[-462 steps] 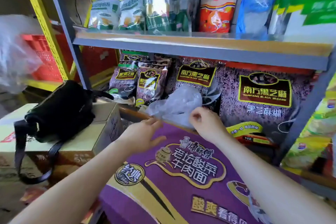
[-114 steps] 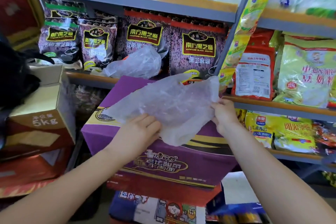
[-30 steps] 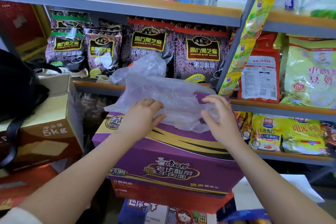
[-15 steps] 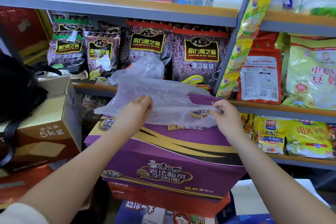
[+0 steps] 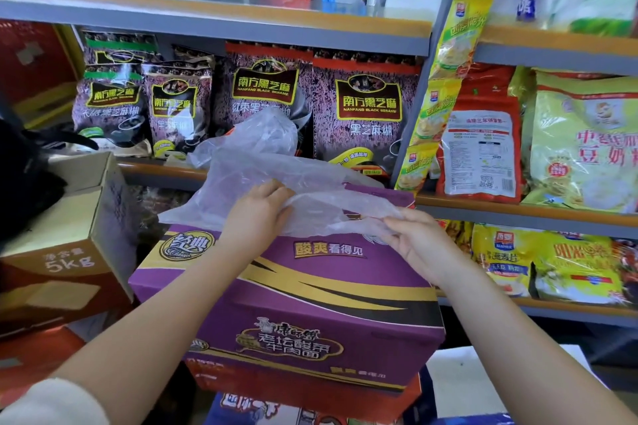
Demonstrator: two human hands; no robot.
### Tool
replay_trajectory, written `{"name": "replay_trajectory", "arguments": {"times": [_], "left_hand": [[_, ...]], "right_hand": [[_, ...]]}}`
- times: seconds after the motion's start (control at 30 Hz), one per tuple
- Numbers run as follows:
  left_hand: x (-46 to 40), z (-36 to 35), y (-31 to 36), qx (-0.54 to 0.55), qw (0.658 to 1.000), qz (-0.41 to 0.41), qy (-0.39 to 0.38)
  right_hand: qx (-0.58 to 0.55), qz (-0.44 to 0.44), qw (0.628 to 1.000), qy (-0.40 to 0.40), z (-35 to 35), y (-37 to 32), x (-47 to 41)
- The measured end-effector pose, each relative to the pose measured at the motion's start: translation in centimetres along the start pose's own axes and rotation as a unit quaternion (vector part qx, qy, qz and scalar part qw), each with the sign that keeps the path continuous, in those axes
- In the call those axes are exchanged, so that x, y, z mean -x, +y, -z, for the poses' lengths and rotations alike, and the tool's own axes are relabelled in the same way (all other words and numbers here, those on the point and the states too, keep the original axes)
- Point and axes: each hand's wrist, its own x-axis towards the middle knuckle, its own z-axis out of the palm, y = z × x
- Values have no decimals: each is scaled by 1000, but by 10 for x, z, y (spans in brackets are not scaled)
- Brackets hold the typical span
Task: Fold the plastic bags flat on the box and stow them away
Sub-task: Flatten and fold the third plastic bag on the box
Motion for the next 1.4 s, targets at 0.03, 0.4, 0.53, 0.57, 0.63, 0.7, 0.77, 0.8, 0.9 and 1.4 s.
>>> {"name": "replay_trajectory", "arguments": {"times": [0.03,0.4,0.53,0.57,0.63,0.7,0.77,0.8,0.9,1.4], "left_hand": [[-1,-1,0,8,1000,9,-1],[5,-9,-15,82,991,58,-88],[7,-6,-22,72,983,34,-163],[8,-5,-24,68,979,36,-188],[9,-4,-25,65,974,43,-213],[9,-1,-23,60,973,45,-219],[9,-1,-19,48,971,45,-228],[8,-1,-16,39,971,42,-232],[8,-4,-4,19,974,27,-226],[26,31,-38,128,979,32,-155]], "right_hand": [[-3,4,1000,-8,2,0,0],[-275,-7,961,-38,17,-10,2],[-285,-28,958,0,21,-7,1],[-215,-17,976,24,23,-6,0],[46,33,997,52,24,-6,-1],[370,87,922,78,24,-4,-4],[584,202,780,99,12,-4,-2],[644,252,718,80,2,-3,-1],[705,334,626,-14,-29,4,-2],[705,276,650,-58,-57,10,-7]]}}
